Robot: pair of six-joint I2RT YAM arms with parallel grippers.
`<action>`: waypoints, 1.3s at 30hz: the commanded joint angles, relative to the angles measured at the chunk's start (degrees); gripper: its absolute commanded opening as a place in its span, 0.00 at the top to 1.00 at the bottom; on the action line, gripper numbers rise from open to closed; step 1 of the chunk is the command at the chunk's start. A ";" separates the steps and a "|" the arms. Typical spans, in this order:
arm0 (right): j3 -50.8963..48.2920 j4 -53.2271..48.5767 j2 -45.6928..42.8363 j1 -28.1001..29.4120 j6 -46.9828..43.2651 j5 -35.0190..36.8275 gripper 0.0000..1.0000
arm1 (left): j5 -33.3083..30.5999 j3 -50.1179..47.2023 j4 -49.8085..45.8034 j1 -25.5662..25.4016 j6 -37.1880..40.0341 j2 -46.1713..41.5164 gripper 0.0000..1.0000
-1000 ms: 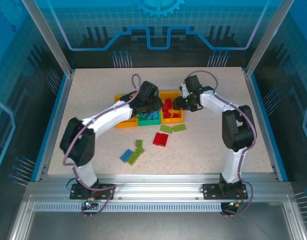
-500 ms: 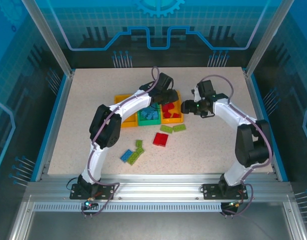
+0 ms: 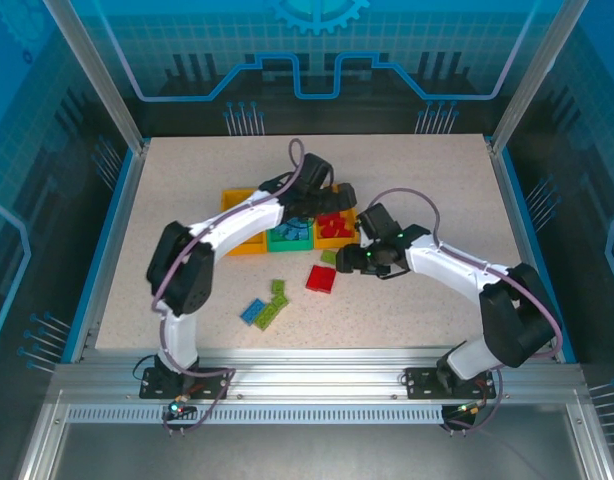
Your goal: Sort the legos into containers by color
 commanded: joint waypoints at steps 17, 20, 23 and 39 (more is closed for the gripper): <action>7.17 -0.36 14.60 7.68 5.70 4.79 0.65 | -9.70 -32.21 4.55 -0.04 2.15 -30.39 0.01; 7.49 -1.29 15.76 7.65 5.37 5.93 0.74 | -9.73 -34.45 4.45 -0.04 1.85 -32.07 0.01; 7.51 -1.52 15.95 7.48 5.17 6.10 0.83 | -9.65 -36.19 4.17 -0.10 1.25 -33.07 0.01; 6.49 -4.42 9.68 6.25 2.65 7.33 1.00 | -9.56 -39.60 3.14 -1.12 -0.72 -32.76 0.01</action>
